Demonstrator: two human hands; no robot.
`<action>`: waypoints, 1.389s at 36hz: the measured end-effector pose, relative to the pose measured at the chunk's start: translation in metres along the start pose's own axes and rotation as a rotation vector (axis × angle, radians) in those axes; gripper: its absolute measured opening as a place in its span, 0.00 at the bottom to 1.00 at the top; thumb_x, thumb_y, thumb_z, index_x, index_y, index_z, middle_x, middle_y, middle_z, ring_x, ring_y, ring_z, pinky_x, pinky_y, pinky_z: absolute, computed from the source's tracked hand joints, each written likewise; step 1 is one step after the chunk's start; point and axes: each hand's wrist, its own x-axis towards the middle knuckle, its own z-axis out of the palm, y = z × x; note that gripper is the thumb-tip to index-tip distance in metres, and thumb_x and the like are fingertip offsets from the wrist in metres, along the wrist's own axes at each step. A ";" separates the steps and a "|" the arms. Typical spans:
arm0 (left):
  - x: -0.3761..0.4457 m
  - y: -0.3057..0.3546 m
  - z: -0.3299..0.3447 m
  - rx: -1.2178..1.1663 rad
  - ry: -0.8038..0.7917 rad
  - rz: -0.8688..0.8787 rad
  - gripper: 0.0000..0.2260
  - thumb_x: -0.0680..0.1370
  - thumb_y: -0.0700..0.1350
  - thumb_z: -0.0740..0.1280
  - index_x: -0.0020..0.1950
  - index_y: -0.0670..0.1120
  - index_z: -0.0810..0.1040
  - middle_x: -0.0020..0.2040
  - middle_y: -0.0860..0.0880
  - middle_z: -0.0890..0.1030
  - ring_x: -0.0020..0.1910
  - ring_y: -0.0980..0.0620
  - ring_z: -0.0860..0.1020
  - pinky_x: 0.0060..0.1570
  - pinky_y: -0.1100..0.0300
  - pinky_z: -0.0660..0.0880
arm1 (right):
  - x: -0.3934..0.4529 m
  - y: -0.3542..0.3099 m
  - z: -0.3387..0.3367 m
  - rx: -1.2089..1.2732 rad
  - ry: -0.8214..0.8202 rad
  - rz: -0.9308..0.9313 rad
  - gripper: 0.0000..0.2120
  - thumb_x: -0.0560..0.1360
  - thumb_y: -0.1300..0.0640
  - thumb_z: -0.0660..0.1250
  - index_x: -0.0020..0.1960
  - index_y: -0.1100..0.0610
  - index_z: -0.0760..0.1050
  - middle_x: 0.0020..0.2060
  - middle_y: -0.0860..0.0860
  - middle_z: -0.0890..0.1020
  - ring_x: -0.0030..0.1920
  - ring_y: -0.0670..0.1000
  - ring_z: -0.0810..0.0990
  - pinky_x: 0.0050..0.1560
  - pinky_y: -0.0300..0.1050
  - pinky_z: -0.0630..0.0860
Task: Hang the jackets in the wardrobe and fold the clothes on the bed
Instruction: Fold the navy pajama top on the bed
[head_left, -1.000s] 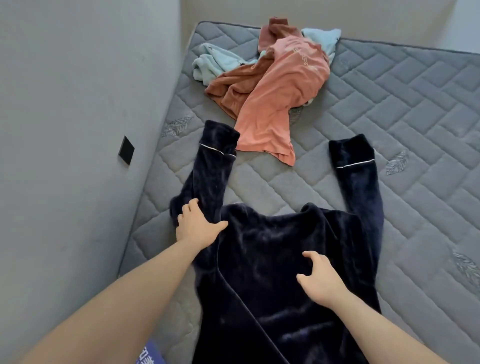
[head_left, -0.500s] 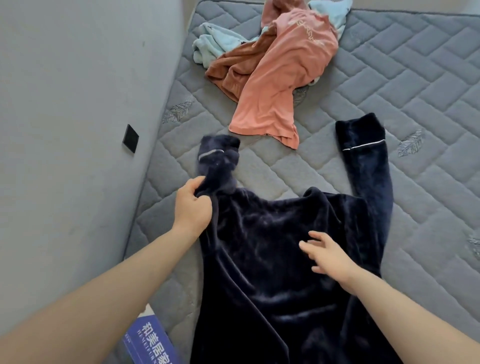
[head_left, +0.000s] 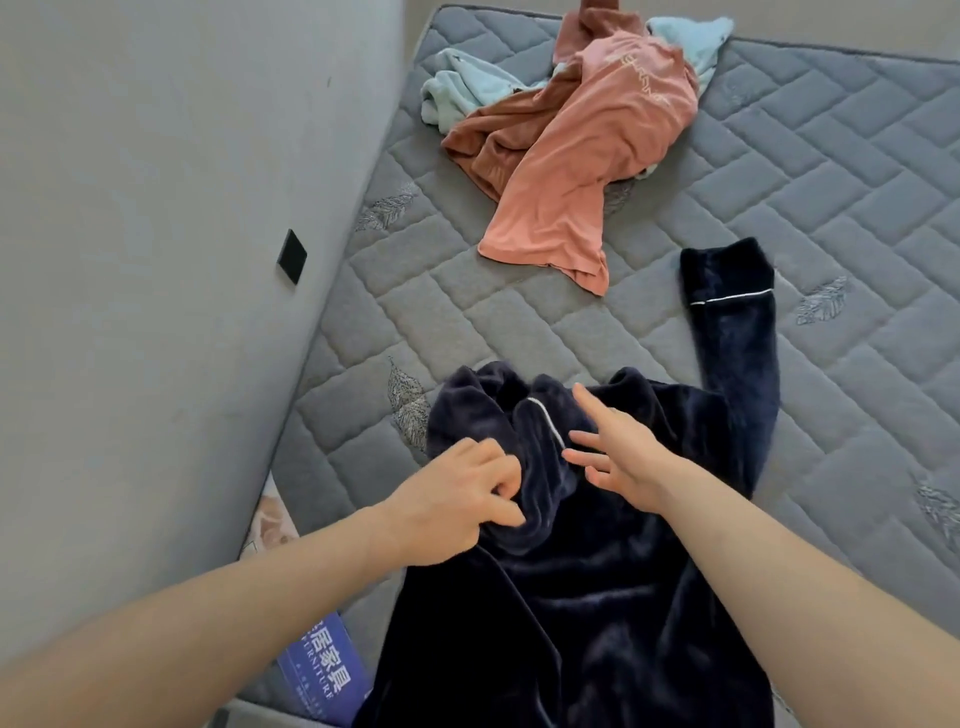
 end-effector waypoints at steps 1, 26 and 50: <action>-0.002 0.002 0.003 0.028 -0.025 0.036 0.20 0.61 0.34 0.57 0.42 0.51 0.82 0.44 0.50 0.73 0.45 0.49 0.67 0.46 0.58 0.61 | 0.003 0.002 0.004 -0.023 -0.003 0.004 0.54 0.69 0.34 0.75 0.83 0.47 0.46 0.62 0.53 0.82 0.49 0.48 0.86 0.38 0.44 0.76; -0.023 -0.006 0.008 -0.030 0.263 -0.138 0.23 0.59 0.29 0.63 0.44 0.49 0.86 0.47 0.47 0.79 0.51 0.48 0.72 0.47 0.48 0.73 | -0.067 0.149 0.016 -0.895 0.090 -0.373 0.12 0.76 0.42 0.62 0.40 0.49 0.70 0.30 0.47 0.80 0.28 0.47 0.76 0.32 0.42 0.73; 0.032 -0.035 0.067 -0.568 -0.051 -1.270 0.23 0.77 0.43 0.69 0.70 0.45 0.67 0.63 0.44 0.77 0.64 0.41 0.76 0.61 0.51 0.73 | -0.068 0.214 0.019 -0.387 -0.293 0.231 0.12 0.75 0.46 0.71 0.51 0.54 0.77 0.38 0.47 0.84 0.36 0.47 0.84 0.38 0.42 0.80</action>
